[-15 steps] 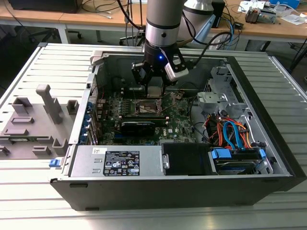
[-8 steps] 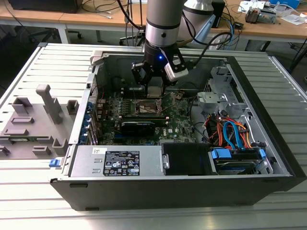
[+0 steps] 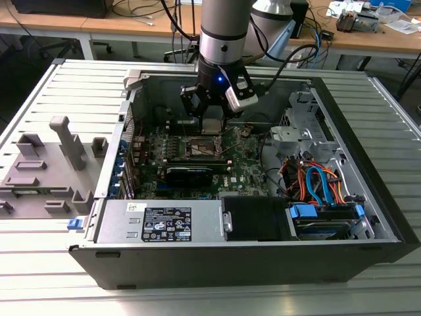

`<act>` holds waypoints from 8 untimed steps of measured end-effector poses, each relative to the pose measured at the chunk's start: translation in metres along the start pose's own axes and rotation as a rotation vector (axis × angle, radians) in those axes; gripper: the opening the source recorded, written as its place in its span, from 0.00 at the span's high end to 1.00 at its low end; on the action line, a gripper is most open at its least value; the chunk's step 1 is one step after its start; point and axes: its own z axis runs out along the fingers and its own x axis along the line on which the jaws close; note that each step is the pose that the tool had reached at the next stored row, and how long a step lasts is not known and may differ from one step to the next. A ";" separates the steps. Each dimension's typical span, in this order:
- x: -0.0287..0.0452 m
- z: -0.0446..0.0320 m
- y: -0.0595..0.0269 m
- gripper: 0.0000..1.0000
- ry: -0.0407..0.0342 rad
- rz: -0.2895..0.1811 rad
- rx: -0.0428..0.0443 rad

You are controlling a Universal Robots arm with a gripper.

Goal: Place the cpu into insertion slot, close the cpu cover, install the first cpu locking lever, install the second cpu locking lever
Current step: 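Place the cpu into insertion slot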

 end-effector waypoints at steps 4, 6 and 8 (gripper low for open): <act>0.0000 0.0001 0.0000 0.45 -0.0001 0.003 -0.0001; 0.0000 0.0002 0.0000 0.45 -0.0005 0.012 -0.0003; 0.0000 0.0003 0.0000 0.45 -0.0005 0.016 -0.0003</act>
